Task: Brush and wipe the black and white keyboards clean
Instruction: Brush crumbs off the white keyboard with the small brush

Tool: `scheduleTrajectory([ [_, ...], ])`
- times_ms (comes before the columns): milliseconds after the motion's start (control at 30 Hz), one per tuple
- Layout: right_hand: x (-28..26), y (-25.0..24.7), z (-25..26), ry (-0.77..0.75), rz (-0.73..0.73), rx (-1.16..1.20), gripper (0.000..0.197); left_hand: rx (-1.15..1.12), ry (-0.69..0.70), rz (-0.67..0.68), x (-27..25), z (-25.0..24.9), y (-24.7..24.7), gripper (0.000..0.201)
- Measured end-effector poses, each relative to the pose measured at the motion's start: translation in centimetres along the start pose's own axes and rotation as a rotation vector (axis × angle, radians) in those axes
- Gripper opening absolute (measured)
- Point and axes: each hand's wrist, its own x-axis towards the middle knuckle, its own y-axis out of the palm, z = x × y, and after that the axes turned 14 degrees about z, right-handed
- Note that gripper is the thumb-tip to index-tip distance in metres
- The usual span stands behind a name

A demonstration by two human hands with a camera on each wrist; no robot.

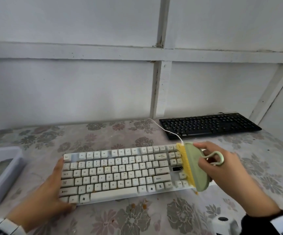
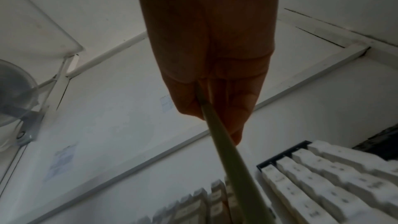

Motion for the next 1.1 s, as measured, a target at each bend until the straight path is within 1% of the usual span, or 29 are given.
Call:
scheduleTrajectory([
  [67,-0.8,0.1,-0.4,0.023,0.037,0.006,0.043,0.022,-0.022,0.005,0.0,-0.1,0.0,0.13],
  [167,-1.5,-0.3,0.1,0.046,0.085,0.01,0.041,0.002,-0.019,0.007,0.0,0.0,0.0,0.128],
  [233,-1.3,-1.0,0.8,0.036,0.043,0.03,0.04,0.004,-0.021,0.006,0.0,0.0,0.0,0.129],
  [333,-0.2,-1.6,1.6,-0.037,-0.087,0.023,0.043,0.026,-0.017,-0.007,0.1,0.0,0.1,0.131],
  [400,0.4,-1.3,1.6,-0.056,-0.112,0.011,0.042,0.04,-0.013,-0.009,0.1,-0.2,0.0,0.129],
  [567,-0.5,0.2,-0.2,0.009,0.017,0.005,0.046,0.057,-0.008,-0.035,0.0,-0.5,0.1,0.13],
  [667,-1.2,-0.3,0.1,0.04,0.033,0.043,0.048,0.068,0.002,-0.035,-0.1,-1.0,0.2,0.135],
  [733,-1.2,-1.1,0.8,0.026,-0.003,0.052,0.047,0.054,0.011,-0.051,-0.1,-1.2,0.1,0.135],
  [833,-0.4,-1.7,1.3,-0.02,-0.1,0.048,0.04,0.035,0.019,-0.054,-0.3,-1.6,0.1,0.135],
  [900,0.2,-1.4,1.1,-0.037,-0.121,0.046,0.04,0.034,0.027,-0.046,-0.4,-1.7,0.1,0.134],
  [967,0.3,-0.6,0.6,-0.034,-0.093,0.01,0.042,0.04,0.033,-0.039,-0.4,-1.8,0.0,0.133],
  [1033,-0.2,0.0,-0.2,-0.021,-0.03,-0.015,0.042,0.036,0.022,-0.042,-0.3,-1.6,0.0,0.133],
  [1100,-1.1,0.0,-0.5,0.007,0.027,0.025,0.042,0.064,-0.008,-0.033,-0.3,-1.3,0.0,0.132],
])
